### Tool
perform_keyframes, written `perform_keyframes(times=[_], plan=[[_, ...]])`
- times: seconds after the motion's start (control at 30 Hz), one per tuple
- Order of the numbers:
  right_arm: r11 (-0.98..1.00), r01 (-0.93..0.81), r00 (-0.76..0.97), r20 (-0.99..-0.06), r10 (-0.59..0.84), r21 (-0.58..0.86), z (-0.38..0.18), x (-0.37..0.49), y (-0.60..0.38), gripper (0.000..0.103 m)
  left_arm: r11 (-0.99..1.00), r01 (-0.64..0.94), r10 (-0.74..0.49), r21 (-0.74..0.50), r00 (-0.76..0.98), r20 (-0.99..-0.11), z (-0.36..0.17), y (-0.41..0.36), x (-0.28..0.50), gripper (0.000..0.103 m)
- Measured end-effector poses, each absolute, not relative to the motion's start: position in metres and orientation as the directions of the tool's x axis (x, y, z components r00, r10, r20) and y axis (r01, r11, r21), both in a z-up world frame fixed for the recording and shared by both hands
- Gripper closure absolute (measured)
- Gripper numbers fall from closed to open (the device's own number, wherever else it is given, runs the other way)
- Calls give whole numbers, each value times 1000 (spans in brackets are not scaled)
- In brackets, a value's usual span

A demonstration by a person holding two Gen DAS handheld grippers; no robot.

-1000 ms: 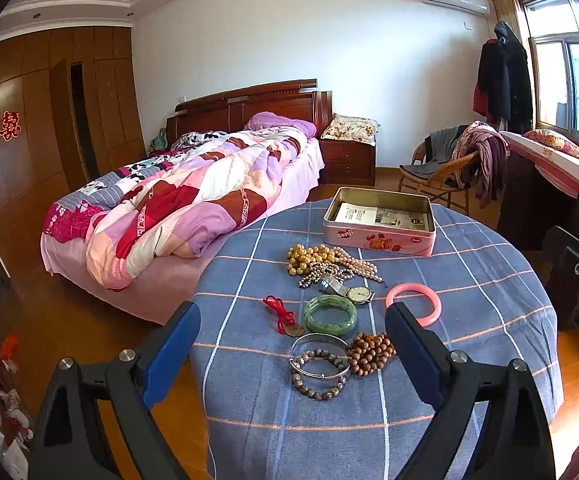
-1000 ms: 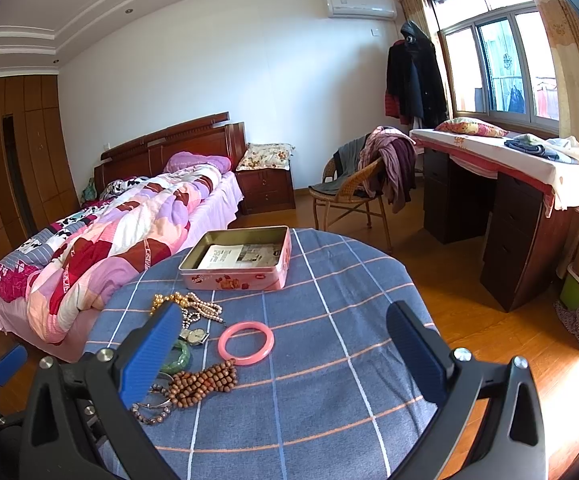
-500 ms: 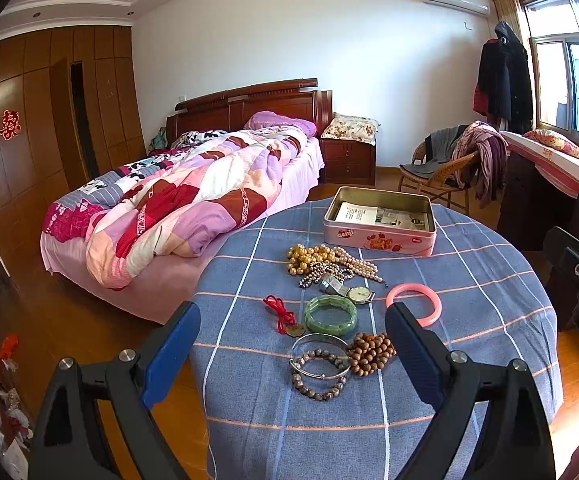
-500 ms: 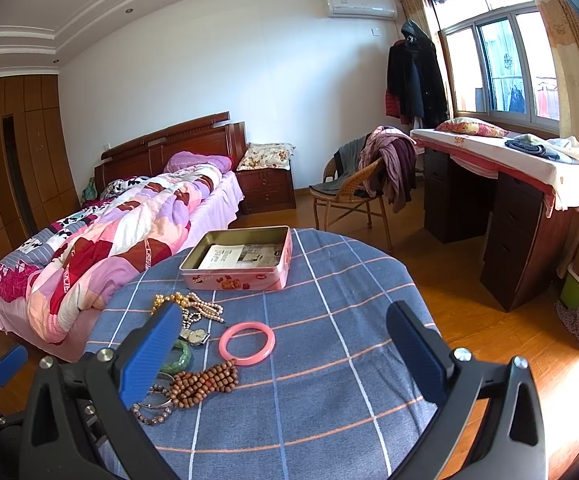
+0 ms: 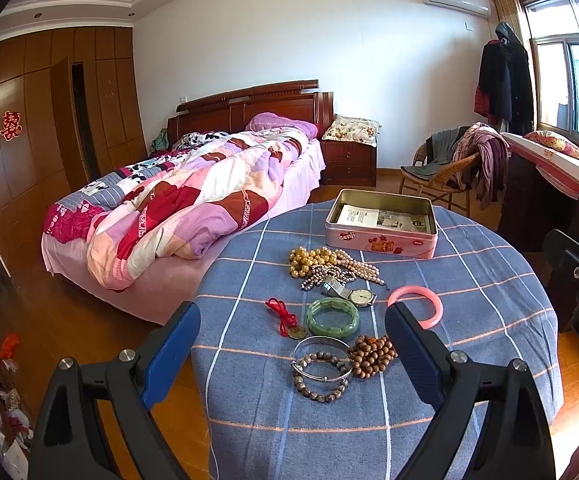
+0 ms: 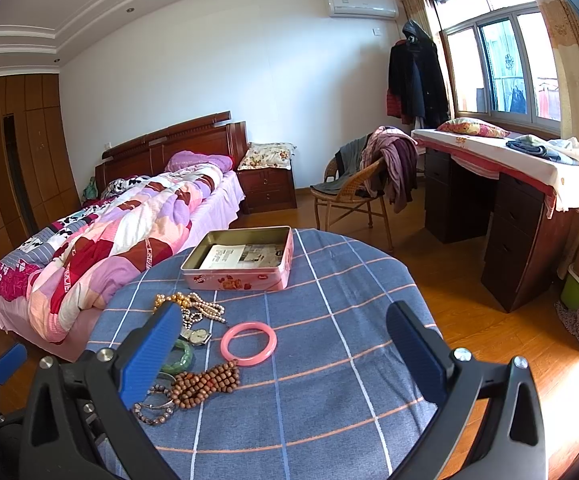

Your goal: Organize jewelry

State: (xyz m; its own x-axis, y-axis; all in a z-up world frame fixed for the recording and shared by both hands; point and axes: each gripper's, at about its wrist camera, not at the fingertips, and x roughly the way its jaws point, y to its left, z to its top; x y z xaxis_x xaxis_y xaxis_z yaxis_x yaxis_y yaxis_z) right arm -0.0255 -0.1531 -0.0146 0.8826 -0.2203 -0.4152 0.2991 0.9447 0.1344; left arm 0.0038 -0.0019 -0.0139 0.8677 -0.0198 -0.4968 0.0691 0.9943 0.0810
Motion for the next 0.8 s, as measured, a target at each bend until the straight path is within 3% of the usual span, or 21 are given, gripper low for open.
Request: perform_keyframes(times=[0.8], plan=[[944, 302, 874, -434, -218, 134, -15, -20, -152, 0, 995, 71, -25, 69, 855, -519, -17, -1, 10, 10]])
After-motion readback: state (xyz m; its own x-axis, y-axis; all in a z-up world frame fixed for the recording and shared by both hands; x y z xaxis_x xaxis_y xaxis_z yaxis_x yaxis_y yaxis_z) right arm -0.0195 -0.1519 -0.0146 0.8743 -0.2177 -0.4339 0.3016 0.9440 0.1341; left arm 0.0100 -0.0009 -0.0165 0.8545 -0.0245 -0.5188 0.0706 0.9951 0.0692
